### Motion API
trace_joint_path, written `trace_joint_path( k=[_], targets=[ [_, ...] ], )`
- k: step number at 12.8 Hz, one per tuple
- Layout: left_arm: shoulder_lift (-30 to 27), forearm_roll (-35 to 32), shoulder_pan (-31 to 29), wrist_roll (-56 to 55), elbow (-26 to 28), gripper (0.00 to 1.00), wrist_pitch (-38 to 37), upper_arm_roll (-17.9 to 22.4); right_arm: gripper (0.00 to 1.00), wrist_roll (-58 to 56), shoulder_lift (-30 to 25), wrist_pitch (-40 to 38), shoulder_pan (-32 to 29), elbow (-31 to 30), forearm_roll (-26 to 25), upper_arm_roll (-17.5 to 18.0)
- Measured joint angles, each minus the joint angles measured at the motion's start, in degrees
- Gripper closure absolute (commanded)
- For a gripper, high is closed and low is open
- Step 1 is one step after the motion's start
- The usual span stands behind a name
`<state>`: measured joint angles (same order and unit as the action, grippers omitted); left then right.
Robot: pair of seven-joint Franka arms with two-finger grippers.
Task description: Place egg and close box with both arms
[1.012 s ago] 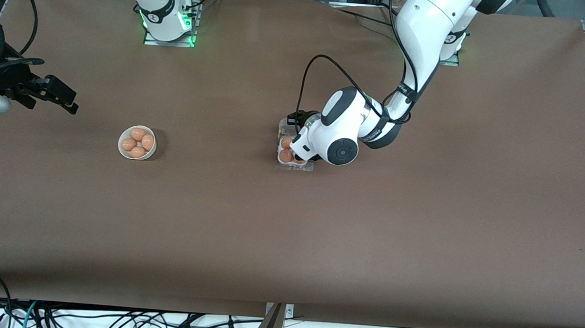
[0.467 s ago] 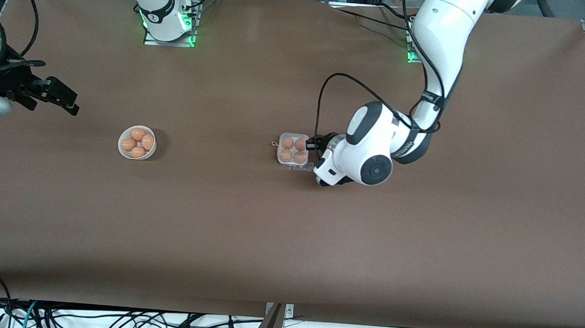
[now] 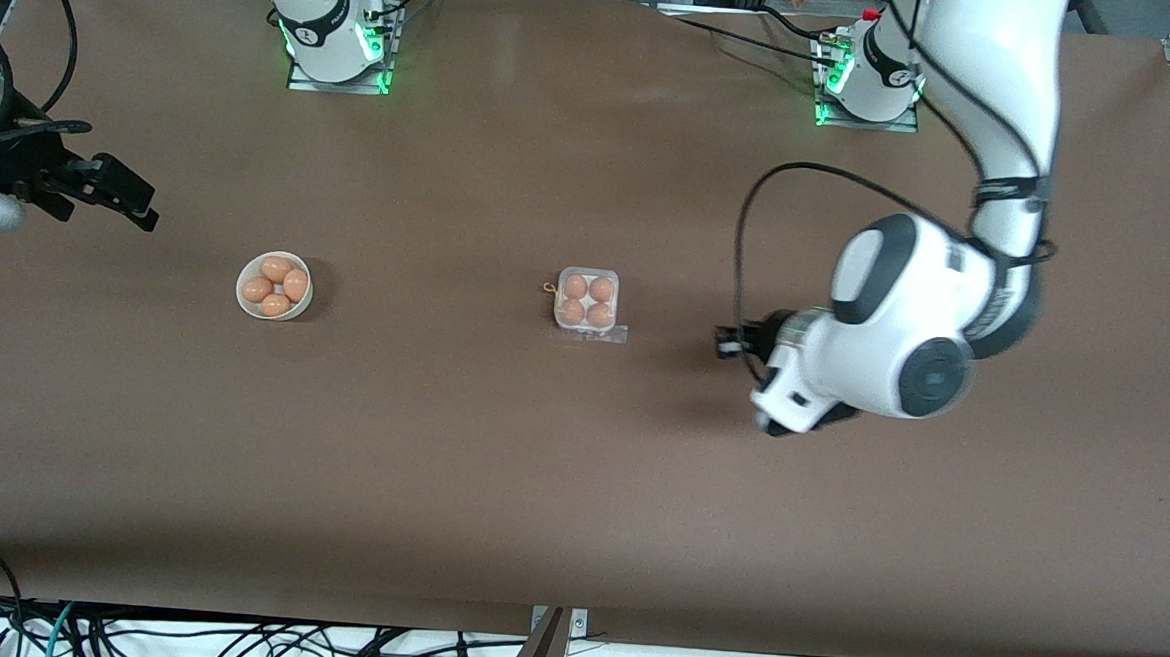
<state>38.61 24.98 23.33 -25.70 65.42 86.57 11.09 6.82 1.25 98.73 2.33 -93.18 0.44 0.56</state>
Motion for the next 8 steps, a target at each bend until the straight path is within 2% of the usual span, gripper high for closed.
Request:
trace_joint_path(
  k=[2,5,8],
  targets=[
    [-2.06,-6.11,-3.13,7.97,-0.48,0.00,-0.27,0.15,0.00,0.00,0.00,0.00,0.00,-0.01,0.00,0.00],
    [-3.04,-14.76,-6.34,13.44,-0.61,0.00,-0.22,0.23,0.00,0.00,0.00,0.00,0.00,-0.01,-0.01,0.01],
    [-4.37,-17.91,-10.17,13.84,-1.67,0.00,-0.11,0.37,0.00,0.00,0.01,-0.01,0.00,-0.02,-0.02,0.01]
  ],
)
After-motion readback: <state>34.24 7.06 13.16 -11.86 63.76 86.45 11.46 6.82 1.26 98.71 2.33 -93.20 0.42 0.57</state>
